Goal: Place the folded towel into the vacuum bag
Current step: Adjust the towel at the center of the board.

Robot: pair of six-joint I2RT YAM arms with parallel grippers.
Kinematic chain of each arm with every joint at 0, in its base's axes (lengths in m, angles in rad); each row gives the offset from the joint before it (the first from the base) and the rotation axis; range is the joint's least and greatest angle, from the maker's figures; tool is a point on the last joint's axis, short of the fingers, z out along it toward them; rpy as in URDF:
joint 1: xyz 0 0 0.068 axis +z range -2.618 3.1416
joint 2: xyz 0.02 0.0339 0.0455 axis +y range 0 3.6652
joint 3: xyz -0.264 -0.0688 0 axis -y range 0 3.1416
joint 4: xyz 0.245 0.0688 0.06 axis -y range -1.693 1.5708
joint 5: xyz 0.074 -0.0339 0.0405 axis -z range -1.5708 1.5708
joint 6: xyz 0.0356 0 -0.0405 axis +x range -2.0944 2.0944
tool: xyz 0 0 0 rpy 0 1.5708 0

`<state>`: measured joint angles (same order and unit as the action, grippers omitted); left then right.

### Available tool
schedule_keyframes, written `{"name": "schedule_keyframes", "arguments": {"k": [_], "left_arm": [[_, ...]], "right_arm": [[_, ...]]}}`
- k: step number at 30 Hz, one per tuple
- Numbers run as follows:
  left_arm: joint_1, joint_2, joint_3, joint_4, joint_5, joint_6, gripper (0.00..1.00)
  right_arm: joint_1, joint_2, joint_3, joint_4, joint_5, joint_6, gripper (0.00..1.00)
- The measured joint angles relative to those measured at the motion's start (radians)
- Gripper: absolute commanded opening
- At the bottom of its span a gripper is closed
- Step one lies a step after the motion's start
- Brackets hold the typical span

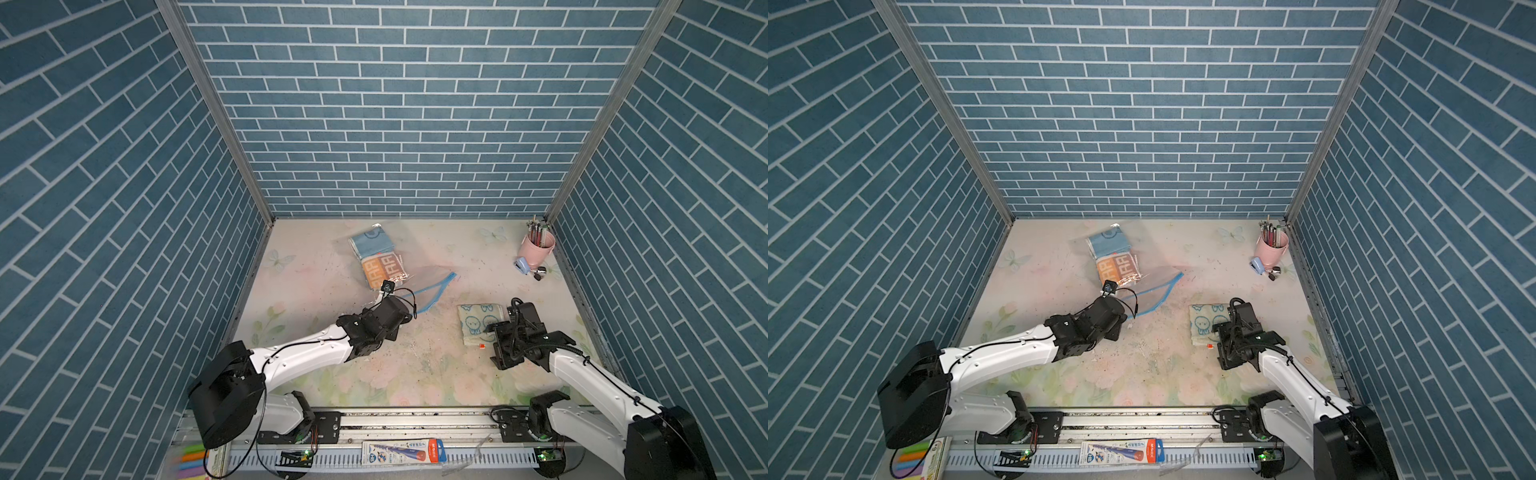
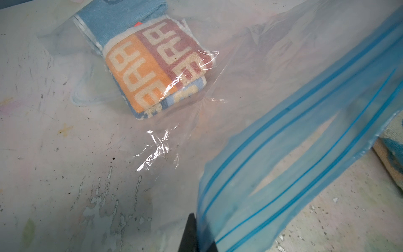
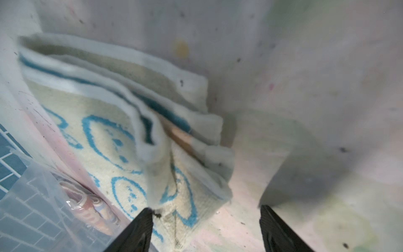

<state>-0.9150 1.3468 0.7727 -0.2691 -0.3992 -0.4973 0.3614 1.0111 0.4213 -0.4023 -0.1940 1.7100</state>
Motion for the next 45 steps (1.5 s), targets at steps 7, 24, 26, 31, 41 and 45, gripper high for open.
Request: {"name": "schedule_keyframes", "arguments": {"k": [7,24,26,31,41,45], "left_arm": [[0.000,0.010,0.008,0.006,0.000,0.000,0.00],[0.000,0.009,0.008,-0.003,-0.005,0.000,0.00],[0.000,0.009,0.009,-0.005,-0.005,0.000,0.00],[0.000,0.009,0.015,-0.010,-0.011,-0.003,0.00],[0.000,0.009,0.043,-0.028,-0.034,-0.004,0.00],[0.000,0.010,0.055,-0.033,-0.039,-0.003,0.00]], "right_arm": [[0.048,0.067,0.012,0.072,0.022,0.046,0.70],[0.084,0.192,0.037,0.159,0.087,-0.018,0.19],[0.086,0.219,0.062,0.151,0.079,-0.073,0.19],[0.129,0.328,0.195,0.113,0.011,-0.287,0.18],[0.188,0.345,0.290,-0.088,-0.126,-0.685,0.29],[0.188,0.306,0.292,-0.204,-0.075,-0.766,0.46]]}}
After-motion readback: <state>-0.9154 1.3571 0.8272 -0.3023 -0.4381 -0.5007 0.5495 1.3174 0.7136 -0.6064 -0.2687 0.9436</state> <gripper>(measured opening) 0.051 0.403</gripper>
